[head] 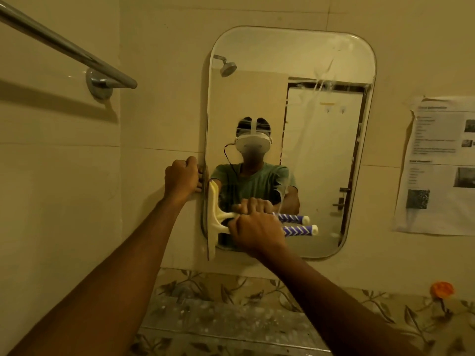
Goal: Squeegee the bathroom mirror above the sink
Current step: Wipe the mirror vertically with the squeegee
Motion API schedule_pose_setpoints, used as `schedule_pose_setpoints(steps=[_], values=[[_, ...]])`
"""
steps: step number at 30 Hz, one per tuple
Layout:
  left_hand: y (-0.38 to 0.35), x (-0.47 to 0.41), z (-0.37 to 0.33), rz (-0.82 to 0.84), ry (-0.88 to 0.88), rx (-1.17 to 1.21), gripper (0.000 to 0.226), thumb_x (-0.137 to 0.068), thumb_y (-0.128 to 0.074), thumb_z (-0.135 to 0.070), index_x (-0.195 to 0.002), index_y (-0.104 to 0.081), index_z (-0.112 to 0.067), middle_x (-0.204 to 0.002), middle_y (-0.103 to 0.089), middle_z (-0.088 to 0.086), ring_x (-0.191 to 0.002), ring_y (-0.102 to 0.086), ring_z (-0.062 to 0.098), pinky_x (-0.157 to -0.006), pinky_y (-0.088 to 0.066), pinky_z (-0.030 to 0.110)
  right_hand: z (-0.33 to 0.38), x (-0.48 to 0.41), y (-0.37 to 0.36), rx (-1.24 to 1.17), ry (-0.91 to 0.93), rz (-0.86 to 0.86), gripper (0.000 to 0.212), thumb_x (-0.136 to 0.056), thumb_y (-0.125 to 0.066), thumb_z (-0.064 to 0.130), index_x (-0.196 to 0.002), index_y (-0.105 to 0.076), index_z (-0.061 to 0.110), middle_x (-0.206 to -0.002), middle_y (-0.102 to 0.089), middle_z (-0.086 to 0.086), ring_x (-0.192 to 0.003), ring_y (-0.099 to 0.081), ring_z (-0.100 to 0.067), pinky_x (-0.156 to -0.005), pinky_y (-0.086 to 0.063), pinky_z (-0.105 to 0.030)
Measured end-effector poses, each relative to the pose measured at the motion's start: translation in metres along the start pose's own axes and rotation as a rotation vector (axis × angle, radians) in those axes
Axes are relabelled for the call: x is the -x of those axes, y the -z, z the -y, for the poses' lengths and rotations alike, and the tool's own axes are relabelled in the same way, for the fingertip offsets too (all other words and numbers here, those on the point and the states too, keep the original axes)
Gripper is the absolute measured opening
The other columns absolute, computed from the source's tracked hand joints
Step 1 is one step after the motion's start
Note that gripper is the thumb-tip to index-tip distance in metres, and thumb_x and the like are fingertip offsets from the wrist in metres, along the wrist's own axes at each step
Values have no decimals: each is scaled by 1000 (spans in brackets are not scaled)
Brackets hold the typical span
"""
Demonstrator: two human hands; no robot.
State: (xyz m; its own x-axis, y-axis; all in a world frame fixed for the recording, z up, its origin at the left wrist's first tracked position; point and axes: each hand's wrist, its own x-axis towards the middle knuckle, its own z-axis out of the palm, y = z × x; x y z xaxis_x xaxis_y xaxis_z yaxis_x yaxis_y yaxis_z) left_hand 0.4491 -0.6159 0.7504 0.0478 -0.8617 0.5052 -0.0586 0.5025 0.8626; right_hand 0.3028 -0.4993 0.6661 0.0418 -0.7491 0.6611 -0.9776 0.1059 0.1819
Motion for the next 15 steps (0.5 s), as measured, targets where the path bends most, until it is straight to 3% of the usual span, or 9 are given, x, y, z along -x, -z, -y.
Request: schedule_pose_setpoints(steps=[2, 3, 6, 8, 10, 15], values=[[1, -1, 2, 11, 12, 31, 40, -94, -40, -26, -65, -61, -10, -62, -66, 10, -50, -64, 26, -48, -56, 31, -25, 14, -4, -11, -52, 35, 65, -87, -10, 53, -123, -56, 24, -122, -56, -5, -107, -55, -26, -81, -48, -40], [1, -2, 3, 14, 10, 32, 40, -94, -40, -26, -66, -63, -9, -62, -66, 9, -50, -64, 25, -47, -55, 30, -44, 26, -5, -24, -76, 60, 63, -86, -9, 54, -122, -54, 28, -123, -55, -5, -107, -54, -25, -80, -47, -39], [0, -2, 6, 20, -10, 19, 40, -95, -39, -26, -65, -62, -11, -62, -66, 7, -49, -64, 22, -41, -51, 24, -102, 63, -2, -19, -192, 148, 35, -92, -19, 50, -86, -50, 36, -97, -59, 3, -79, -56, -14, -63, -43, -27], [0, 0, 7, 13, -13, 16, 41, -96, -40, -26, -64, -60, -11, -62, -65, 7, -49, -62, 20, -39, -49, 23, -116, 76, 4, 64, -221, 138, 44, -94, -20, 46, -71, -54, 29, -72, -54, 14, -57, -48, -4, -50, -32, -20], [-1, 1, 9, 6, -25, -1, 41, -96, -40, -26, -64, -60, -11, -63, -64, 7, -49, -62, 19, -37, -47, 21, -103, 73, 6, 73, -184, 82, 46, -96, -23, 46, -59, -46, 29, -52, -45, 8, -45, -40, -3, -45, -26, -20], [-3, 4, 9, -22, -32, -39, 41, -97, -37, -28, -66, -59, -11, -67, -65, 8, -54, -63, 20, -37, -46, 20, -13, 20, 1, 11, 23, 62, 53, -97, -20, 48, -69, -57, 23, -55, -45, 6, -47, -45, -11, -50, -38, -28]])
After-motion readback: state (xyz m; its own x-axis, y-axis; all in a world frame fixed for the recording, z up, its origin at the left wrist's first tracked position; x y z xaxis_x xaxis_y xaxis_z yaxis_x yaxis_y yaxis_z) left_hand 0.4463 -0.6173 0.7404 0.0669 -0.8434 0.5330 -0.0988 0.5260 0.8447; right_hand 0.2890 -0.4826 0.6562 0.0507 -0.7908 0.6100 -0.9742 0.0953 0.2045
